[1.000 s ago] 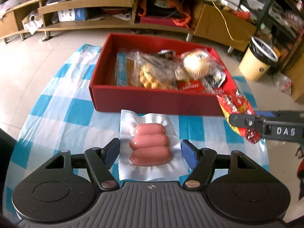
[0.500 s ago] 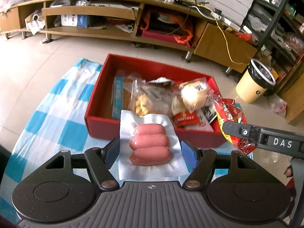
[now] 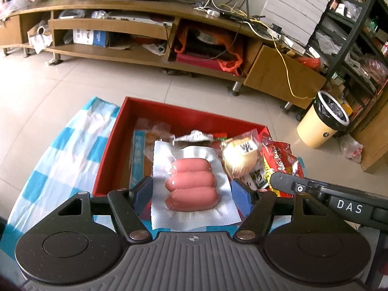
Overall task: Organize snacks
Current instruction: 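Carry the sausage pack and Trolli bag with both tools over the red box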
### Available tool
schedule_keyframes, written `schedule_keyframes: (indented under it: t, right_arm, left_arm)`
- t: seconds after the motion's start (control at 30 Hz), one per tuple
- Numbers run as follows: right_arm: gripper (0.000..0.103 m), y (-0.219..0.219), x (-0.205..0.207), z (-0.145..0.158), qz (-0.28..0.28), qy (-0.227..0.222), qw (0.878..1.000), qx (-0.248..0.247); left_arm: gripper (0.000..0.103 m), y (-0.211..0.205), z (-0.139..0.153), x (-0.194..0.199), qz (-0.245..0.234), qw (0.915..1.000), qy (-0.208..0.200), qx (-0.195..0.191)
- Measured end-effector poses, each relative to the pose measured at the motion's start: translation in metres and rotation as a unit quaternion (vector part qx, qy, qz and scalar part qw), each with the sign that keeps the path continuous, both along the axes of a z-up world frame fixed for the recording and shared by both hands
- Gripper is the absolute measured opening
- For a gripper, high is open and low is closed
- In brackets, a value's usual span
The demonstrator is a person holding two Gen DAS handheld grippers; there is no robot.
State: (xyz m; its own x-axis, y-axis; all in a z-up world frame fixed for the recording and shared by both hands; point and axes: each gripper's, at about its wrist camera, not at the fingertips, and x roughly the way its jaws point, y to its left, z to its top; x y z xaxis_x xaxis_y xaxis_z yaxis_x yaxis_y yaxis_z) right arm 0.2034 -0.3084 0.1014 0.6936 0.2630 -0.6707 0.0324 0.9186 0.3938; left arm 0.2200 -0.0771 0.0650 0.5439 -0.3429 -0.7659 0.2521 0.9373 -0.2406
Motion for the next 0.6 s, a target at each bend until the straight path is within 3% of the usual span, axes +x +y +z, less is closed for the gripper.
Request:
schedule_keyframes:
  t: [0.6]
  right_arm:
    - [0.051,-0.015,0.041,-0.011,-0.026,0.013,1.0,0.004]
  left_arm:
    - [0.076,-0.013,-0.008,0.04,0.008,0.9999,0.009,-0.004]
